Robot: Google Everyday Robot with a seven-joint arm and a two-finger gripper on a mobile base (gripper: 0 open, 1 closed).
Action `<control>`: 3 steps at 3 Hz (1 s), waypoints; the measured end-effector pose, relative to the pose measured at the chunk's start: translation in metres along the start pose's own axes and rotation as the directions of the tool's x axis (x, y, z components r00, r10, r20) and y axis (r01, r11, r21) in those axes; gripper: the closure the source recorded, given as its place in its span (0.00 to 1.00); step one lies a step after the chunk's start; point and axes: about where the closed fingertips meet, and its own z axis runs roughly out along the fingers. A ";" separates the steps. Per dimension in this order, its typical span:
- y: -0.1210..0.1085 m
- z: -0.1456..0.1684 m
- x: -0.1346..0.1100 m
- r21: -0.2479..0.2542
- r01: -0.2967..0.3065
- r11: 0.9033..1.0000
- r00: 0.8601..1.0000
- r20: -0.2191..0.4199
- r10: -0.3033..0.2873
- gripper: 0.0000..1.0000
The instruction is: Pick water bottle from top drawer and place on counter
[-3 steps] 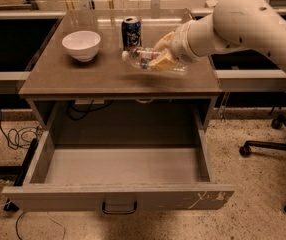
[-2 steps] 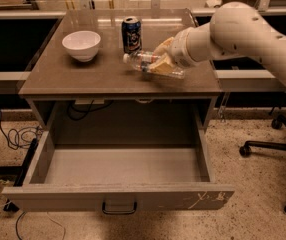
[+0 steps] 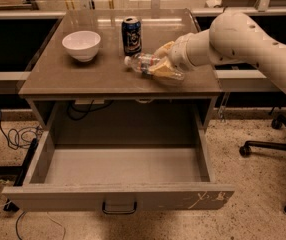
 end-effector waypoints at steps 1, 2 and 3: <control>0.000 0.000 0.000 0.000 0.000 1.000 1.000 0.000 0.000 0.50; 0.000 0.000 0.000 0.000 0.000 1.000 1.000 0.000 0.000 0.27; 0.000 0.000 0.000 0.000 0.000 1.000 1.000 0.000 0.000 0.03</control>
Offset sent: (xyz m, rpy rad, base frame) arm 0.0000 0.0000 0.0000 0.0000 0.0000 0.0000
